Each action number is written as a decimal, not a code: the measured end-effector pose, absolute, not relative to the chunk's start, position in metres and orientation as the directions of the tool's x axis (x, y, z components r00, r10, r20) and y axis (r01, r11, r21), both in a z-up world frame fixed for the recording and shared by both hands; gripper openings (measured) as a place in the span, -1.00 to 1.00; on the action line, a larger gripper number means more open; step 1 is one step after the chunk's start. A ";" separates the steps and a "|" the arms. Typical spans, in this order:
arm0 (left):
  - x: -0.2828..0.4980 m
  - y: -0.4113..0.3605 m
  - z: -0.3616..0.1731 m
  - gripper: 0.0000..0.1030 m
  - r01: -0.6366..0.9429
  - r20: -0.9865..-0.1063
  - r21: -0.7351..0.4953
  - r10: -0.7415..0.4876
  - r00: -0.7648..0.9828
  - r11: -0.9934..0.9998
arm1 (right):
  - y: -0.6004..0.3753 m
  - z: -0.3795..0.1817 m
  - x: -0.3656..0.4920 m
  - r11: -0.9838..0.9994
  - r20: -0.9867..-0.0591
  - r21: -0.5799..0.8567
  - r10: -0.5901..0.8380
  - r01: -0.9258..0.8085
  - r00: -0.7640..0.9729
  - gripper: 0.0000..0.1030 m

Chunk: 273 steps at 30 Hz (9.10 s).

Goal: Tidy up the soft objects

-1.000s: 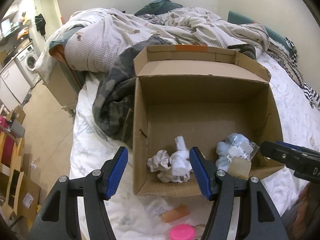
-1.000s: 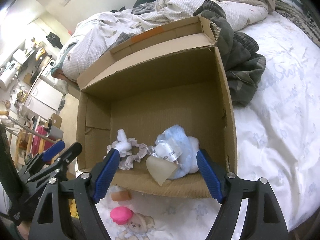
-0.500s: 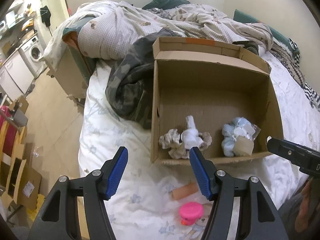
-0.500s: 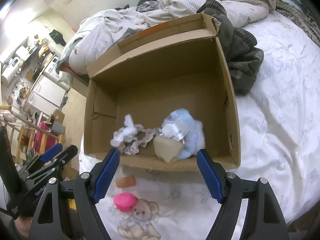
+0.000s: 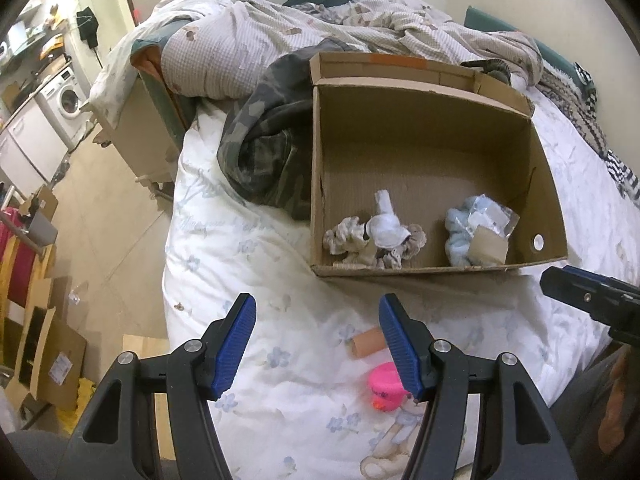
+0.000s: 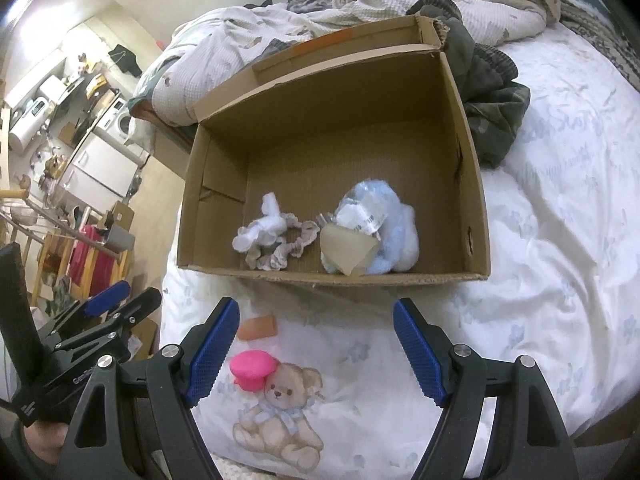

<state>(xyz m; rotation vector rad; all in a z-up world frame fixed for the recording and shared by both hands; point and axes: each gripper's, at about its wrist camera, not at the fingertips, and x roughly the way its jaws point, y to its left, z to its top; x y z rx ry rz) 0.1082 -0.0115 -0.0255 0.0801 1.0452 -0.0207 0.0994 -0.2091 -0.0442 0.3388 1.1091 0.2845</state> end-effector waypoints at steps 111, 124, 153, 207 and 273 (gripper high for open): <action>0.129 0.006 -0.005 -0.88 -0.061 -0.851 -0.052 -0.012 0.525 0.997 | -0.182 -0.037 0.110 0.853 -0.790 0.498 0.521 -0.157 0.323 0.00; 0.179 -0.028 0.019 -0.88 0.033 -0.815 -0.002 -0.021 0.580 0.999 | -0.220 0.002 0.146 0.873 -0.730 0.453 0.478 -0.178 0.488 0.00; 0.213 -0.054 -0.048 -0.87 0.105 -0.857 -0.037 -0.085 0.508 0.994 | -0.217 -0.061 0.179 0.927 -0.846 0.372 0.356 -0.040 0.397 0.00; 0.189 -0.035 -0.008 0.59 -0.017 -0.767 0.003 0.013 0.641 1.000 | -0.228 -0.023 0.164 0.906 -0.735 0.423 0.349 -0.010 0.582 1.00; 0.091 -0.002 0.021 0.99 -0.032 -0.712 0.000 0.022 0.701 0.999 | -0.207 0.002 0.077 0.961 -0.697 0.270 0.242 -0.066 0.675 1.00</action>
